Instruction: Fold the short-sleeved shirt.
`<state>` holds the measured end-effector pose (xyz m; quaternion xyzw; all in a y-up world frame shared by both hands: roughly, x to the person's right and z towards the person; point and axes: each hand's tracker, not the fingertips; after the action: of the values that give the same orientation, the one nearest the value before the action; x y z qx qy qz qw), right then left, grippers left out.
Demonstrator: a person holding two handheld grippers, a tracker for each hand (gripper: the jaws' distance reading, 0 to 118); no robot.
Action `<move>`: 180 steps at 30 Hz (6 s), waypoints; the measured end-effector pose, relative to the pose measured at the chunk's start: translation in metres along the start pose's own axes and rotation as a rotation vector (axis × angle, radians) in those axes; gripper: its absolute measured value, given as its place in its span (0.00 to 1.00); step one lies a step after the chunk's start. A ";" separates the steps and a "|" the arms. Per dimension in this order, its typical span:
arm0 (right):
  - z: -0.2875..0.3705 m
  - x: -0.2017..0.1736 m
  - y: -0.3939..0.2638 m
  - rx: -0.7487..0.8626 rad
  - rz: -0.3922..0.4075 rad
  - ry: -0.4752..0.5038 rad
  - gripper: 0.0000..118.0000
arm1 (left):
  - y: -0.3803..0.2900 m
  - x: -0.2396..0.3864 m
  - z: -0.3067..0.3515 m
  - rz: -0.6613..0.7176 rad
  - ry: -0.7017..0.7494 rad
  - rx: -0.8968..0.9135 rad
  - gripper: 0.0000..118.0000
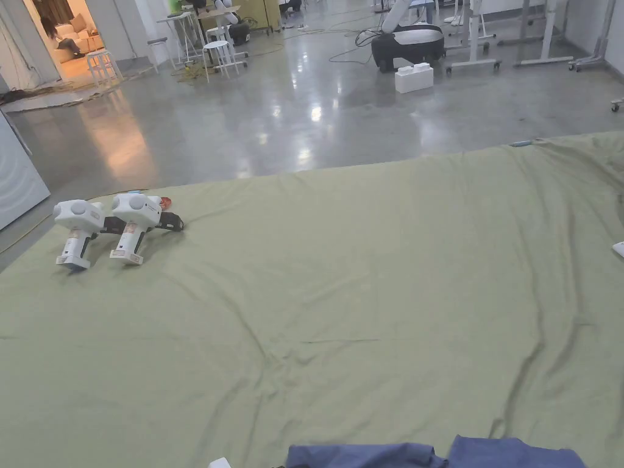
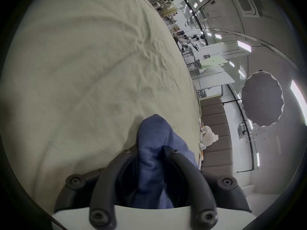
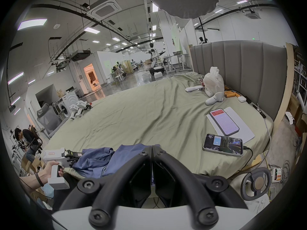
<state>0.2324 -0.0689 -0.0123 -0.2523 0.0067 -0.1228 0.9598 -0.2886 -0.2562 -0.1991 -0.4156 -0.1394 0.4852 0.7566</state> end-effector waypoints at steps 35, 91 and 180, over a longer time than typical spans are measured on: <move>0.021 0.042 -0.030 0.021 -0.081 -0.072 0.00 | -0.102 0.210 -0.089 -0.494 -0.128 -0.194 0.66; -0.190 -0.028 -0.047 -0.438 -0.002 0.224 0.00 | -0.028 0.084 -0.039 -0.155 -0.110 -0.242 0.19; -0.012 -0.079 0.096 0.414 0.148 0.155 1.00 | -0.121 0.303 0.179 -1.187 0.285 0.868 1.00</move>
<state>0.1768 0.0249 -0.0732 -0.0385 0.0737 -0.0698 0.9941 -0.1759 0.0675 -0.0546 0.0066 -0.0370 -0.0517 0.9980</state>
